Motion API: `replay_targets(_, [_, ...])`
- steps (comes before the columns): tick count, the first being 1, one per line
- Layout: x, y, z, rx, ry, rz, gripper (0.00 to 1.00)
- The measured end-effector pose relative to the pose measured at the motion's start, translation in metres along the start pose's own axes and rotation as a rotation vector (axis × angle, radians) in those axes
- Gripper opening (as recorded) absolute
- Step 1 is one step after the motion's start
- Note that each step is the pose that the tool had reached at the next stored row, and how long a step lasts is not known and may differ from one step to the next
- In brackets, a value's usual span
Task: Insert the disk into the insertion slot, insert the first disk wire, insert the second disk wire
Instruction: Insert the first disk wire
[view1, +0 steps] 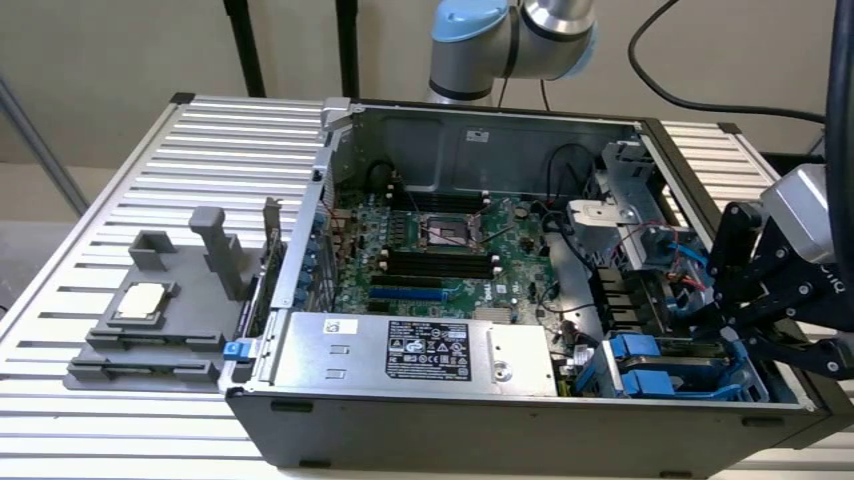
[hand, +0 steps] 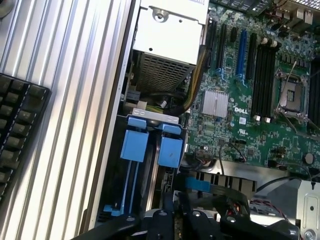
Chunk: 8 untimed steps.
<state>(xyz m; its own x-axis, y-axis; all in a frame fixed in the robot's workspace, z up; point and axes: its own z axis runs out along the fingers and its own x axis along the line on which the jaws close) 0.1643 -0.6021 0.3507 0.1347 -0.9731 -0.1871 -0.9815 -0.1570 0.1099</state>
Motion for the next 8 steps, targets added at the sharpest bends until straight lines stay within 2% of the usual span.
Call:
replay_targets(4, [0.0000, -0.0001, 0.0000, -0.0022, 0.0205, 0.023, 0.16])
replay_targets(6, [0.0001, -0.0002, 0.0002, -0.0020, 0.0250, 0.038, 0.16])
replay_targets(8, [0.0001, -0.0001, 0.0005, -0.0062, 0.0266, 0.050, 0.16])
